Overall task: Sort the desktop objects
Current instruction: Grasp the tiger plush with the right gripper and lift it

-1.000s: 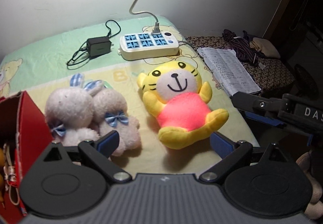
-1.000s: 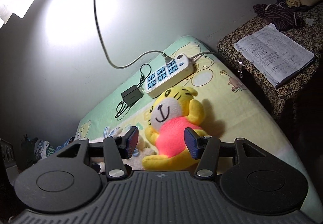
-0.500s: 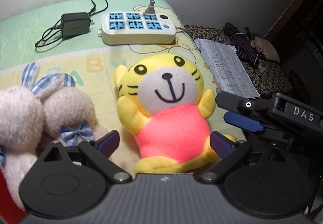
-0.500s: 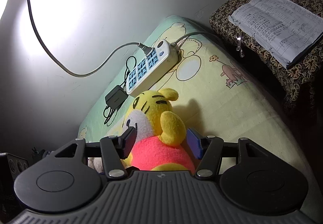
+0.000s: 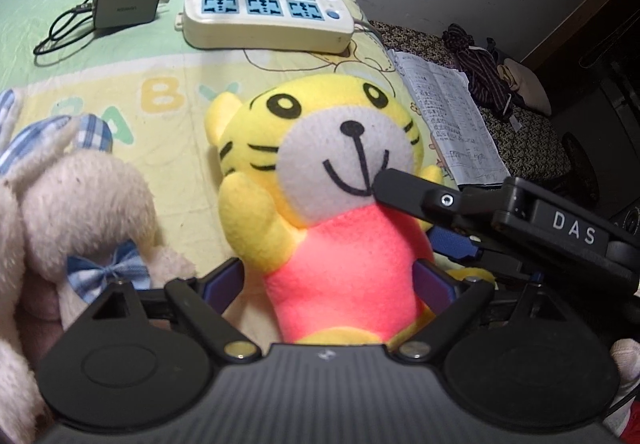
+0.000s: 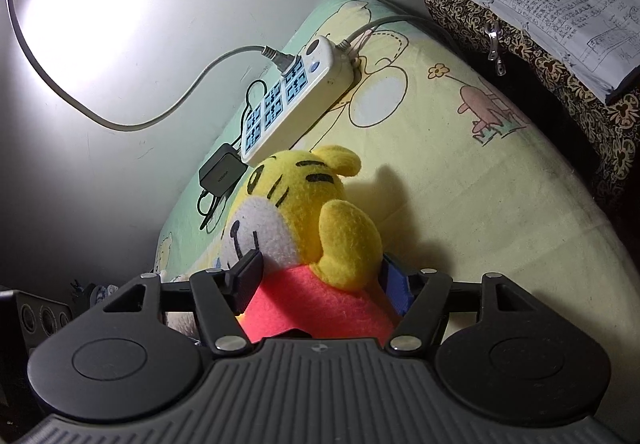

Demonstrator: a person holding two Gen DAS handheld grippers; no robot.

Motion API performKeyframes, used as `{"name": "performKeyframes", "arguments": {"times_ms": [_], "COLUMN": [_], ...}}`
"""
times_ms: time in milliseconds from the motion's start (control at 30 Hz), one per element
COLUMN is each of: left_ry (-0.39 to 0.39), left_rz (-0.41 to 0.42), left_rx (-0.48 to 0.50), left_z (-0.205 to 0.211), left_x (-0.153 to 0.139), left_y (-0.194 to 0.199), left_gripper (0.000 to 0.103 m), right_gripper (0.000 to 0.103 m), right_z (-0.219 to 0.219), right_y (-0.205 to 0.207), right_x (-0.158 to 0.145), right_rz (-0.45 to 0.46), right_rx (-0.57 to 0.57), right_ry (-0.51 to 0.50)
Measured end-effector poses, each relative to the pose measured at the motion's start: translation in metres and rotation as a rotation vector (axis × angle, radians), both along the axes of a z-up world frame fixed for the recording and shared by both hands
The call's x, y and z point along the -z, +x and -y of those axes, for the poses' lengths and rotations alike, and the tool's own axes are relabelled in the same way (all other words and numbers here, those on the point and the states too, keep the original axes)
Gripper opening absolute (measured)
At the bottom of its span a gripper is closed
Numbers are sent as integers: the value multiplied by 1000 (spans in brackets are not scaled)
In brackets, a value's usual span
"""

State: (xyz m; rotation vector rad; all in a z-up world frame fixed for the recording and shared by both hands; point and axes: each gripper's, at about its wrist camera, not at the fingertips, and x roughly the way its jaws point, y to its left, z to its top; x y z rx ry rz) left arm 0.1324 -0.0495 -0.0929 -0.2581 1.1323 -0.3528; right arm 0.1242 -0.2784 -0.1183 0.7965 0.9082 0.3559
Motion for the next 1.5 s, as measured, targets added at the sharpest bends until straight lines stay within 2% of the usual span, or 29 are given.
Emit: {"name": "performKeyframes", "arguments": {"times_ms": [100, 167, 367, 600, 700, 900, 1133, 1500], "left_ry": [-45, -66, -72, -93, -72, -31, -53, -46], "left_rz": [-23, -33, -12, -6, 19, 36, 38, 171], "left_rx": [3, 5, 31, 69, 92, 118, 138, 178], "left_z": [-4, -4, -2, 1, 2, 0, -14, -59], "left_x": [6, 8, 1, -9, -21, -34, -43, -85], "left_y": [3, 3, -4, -26, -42, -76, -115, -173], "left_gripper": [94, 94, 85, 85, 85, 85, 85, 85], "right_gripper": [68, 58, 47, 46, 46, 46, 46, 46], "right_z": [0, -3, 5, 13, 15, 6, -11, -57], "right_y": [1, 4, -5, -30, -45, -76, -116, -169], "right_x": [8, 14, 11, -4, -11, -22, -40, -79], "right_rz": [-26, -49, -62, -61, -55, -49, -34, 69], "right_rx": [-6, -31, -26, -29, -30, -43, -69, -46], "right_ry": [52, 116, 162, 154, 163, 149, 89, 81]}}
